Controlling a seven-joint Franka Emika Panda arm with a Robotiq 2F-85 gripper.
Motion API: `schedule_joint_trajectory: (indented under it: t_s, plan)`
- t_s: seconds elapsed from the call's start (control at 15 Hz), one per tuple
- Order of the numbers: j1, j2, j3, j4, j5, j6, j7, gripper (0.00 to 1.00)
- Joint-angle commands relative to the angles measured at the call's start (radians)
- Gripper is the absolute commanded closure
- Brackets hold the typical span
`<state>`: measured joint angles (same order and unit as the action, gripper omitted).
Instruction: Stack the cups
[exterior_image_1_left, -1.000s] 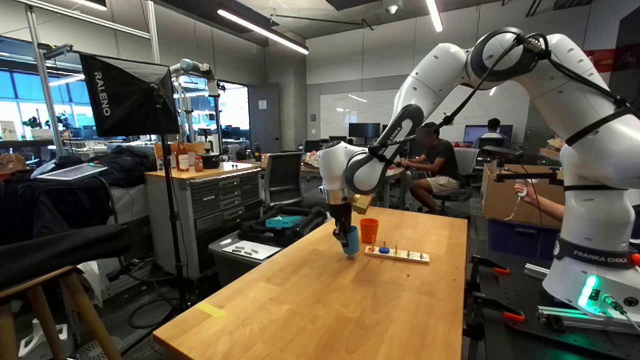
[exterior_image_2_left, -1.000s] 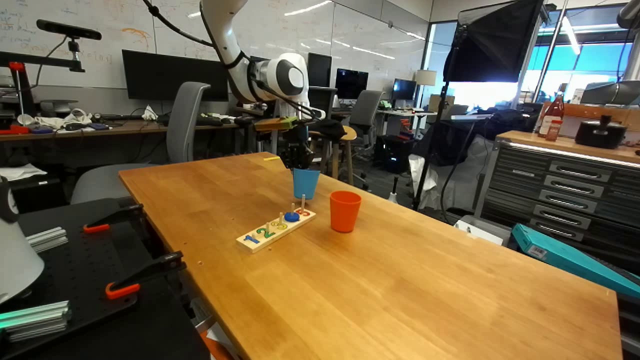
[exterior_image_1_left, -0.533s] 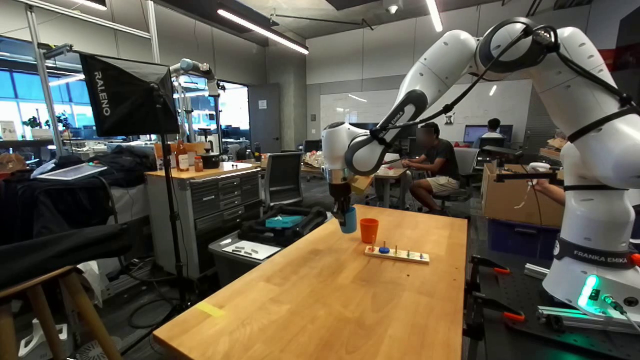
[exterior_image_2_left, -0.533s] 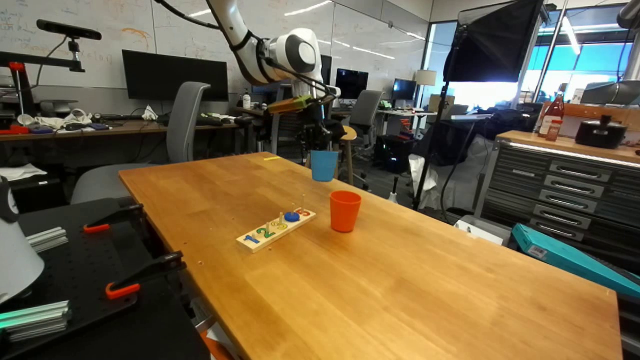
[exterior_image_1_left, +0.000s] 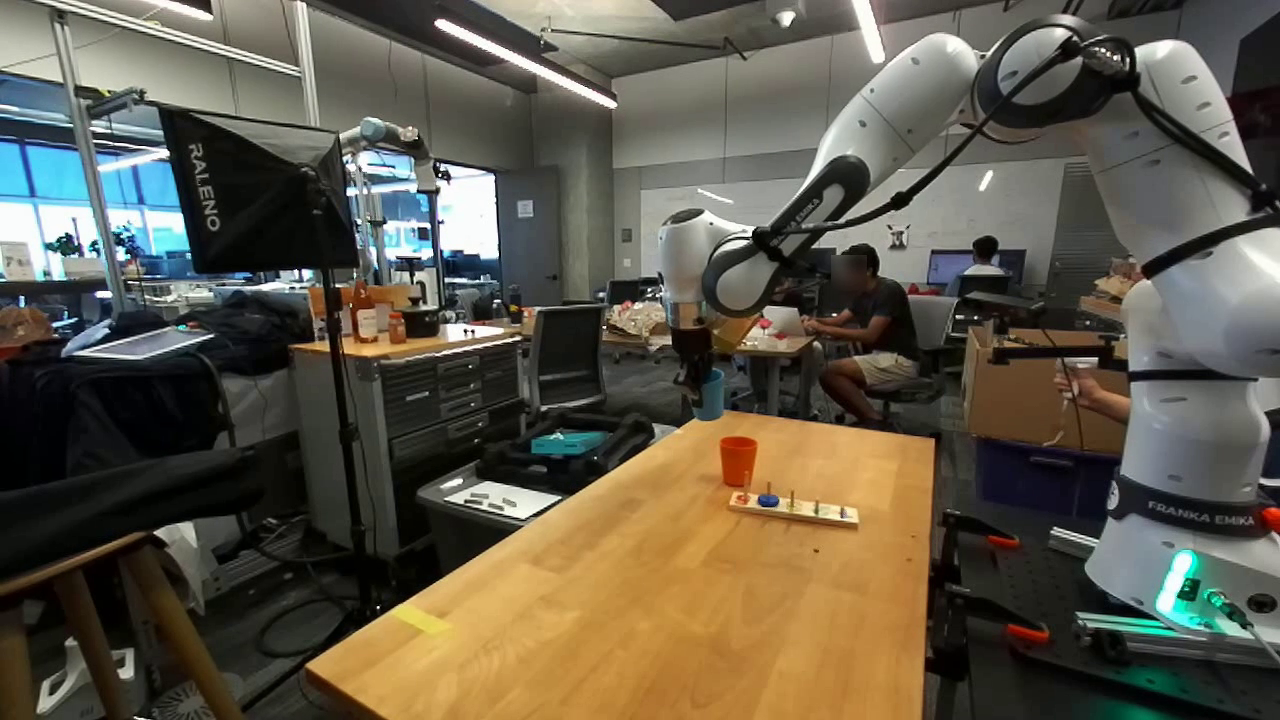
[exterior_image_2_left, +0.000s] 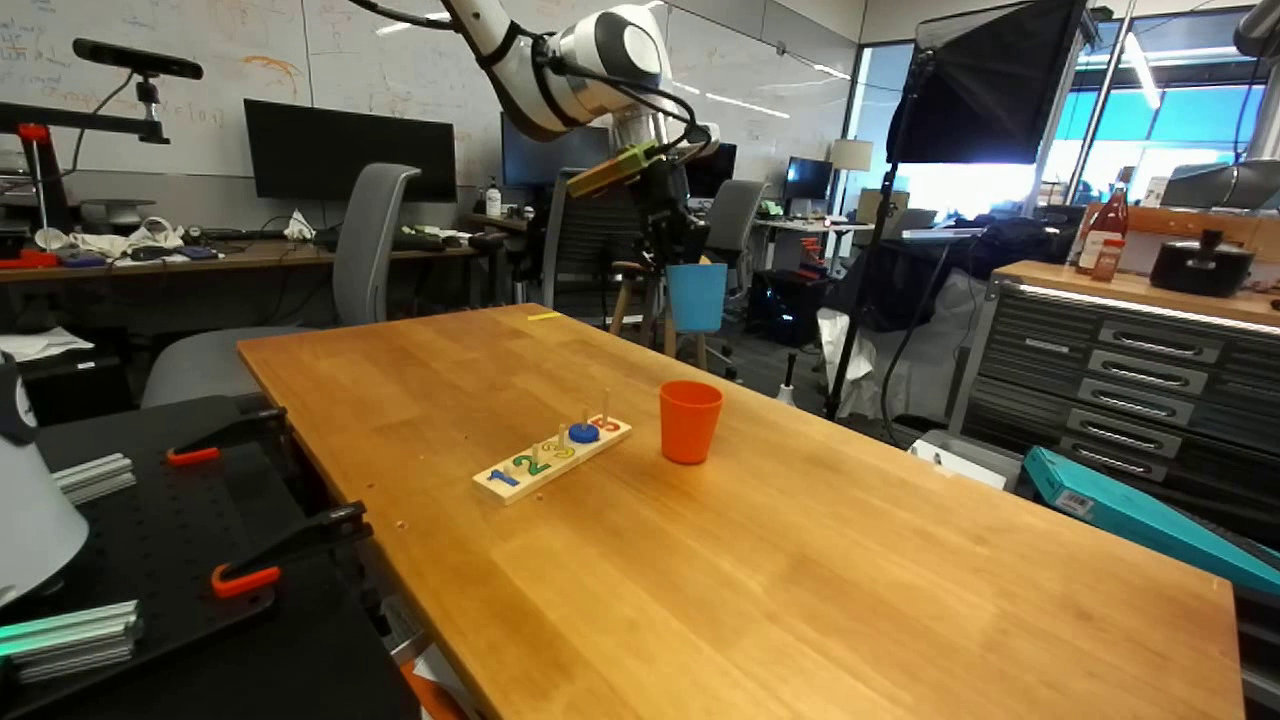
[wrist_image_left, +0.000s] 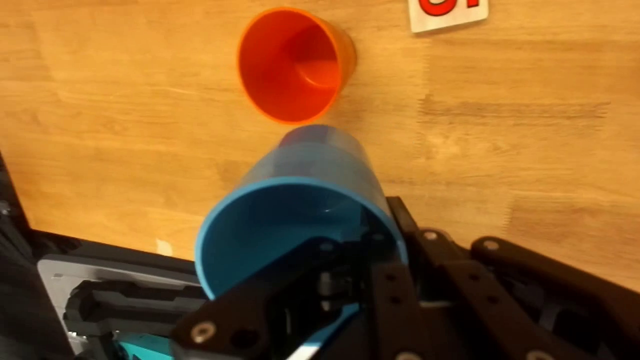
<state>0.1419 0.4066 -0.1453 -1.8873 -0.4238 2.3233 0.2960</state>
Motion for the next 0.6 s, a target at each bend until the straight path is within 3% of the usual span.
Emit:
schedule_joint_trajectory:
  t_s: [0.0, 0.53]
  plan:
    - [-0.007, 0.002, -0.028, -0.014, -0.064, -0.019, 0.055, 0.99]
    - [-0.032, 0.053, -0.027, -0.028, -0.051, -0.062, 0.049, 0.99]
